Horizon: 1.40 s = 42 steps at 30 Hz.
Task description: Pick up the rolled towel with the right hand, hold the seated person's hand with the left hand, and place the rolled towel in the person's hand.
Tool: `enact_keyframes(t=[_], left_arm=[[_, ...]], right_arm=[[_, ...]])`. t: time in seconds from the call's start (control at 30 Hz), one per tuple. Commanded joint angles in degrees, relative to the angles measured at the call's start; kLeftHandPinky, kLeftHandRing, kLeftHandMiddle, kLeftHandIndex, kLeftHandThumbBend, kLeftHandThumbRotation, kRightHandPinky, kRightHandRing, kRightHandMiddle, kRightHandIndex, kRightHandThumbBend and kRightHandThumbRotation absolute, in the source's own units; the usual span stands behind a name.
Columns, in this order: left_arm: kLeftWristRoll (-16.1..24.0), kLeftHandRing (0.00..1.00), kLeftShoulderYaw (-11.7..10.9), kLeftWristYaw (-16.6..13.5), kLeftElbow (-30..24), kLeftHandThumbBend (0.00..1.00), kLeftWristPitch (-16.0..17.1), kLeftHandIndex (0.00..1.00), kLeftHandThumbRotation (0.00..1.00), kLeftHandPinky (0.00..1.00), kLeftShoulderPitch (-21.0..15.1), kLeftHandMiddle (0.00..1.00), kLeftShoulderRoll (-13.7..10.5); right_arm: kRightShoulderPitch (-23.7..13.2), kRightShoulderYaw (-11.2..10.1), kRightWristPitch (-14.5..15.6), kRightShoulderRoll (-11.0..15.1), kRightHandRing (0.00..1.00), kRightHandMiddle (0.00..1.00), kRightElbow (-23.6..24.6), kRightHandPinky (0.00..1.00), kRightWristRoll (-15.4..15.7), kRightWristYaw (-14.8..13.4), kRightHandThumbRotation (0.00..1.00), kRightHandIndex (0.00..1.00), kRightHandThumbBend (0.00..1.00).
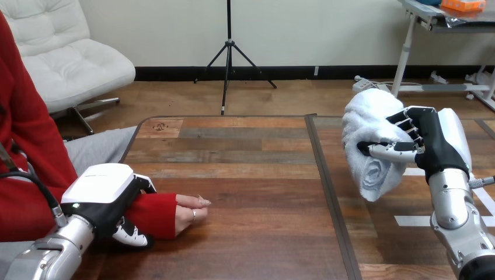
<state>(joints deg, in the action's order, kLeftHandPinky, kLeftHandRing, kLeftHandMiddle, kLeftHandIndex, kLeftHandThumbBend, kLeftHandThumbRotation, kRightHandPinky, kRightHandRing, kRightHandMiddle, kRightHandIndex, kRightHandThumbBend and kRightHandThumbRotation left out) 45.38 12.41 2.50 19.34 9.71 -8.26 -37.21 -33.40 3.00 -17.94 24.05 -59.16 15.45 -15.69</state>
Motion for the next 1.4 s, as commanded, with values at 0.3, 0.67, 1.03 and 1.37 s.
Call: enact_keyframes(t=[0.3, 0.67, 1.03, 1.37], left_arm=[[-0.31, 0.64, 0.01, -1.33, -0.94, 0.85, 0.64, 0.65, 0.07, 0.54, -1.36, 0.67, -1.11], [-0.29, 0.64, 0.12, -0.49, -1.18, 0.82, 0.11, 0.65, 0.07, 0.55, -1.35, 0.68, -1.08], [3.04, 0.63, 1.18, -2.47, -1.54, 0.79, -0.68, 0.60, 0.06, 0.54, -1.38, 0.65, -1.58], [4.78, 0.47, 1.13, -5.82, -1.23, 0.76, -1.35, 0.46, 0.01, 0.41, -0.98, 0.50, -0.77]], right_arm=[[-2.79, -1.28, -0.63, 0.17, 0.45, 0.47, 3.06, 0.40, -0.69, -0.86, 0.00, 0.46, 0.73], [-2.85, -1.23, -0.56, 0.25, 0.45, 0.47, 3.04, 0.40, -0.62, -0.82, 0.00, 0.46, 0.73], [-2.90, -1.31, -0.72, 0.21, 0.44, 0.47, 2.90, 0.39, -0.72, -0.82, 0.00, 0.46, 0.73], [-2.90, -1.31, -0.71, 0.17, 0.44, 0.47, 3.02, 0.38, -0.68, -0.95, 0.00, 0.45, 0.73]])
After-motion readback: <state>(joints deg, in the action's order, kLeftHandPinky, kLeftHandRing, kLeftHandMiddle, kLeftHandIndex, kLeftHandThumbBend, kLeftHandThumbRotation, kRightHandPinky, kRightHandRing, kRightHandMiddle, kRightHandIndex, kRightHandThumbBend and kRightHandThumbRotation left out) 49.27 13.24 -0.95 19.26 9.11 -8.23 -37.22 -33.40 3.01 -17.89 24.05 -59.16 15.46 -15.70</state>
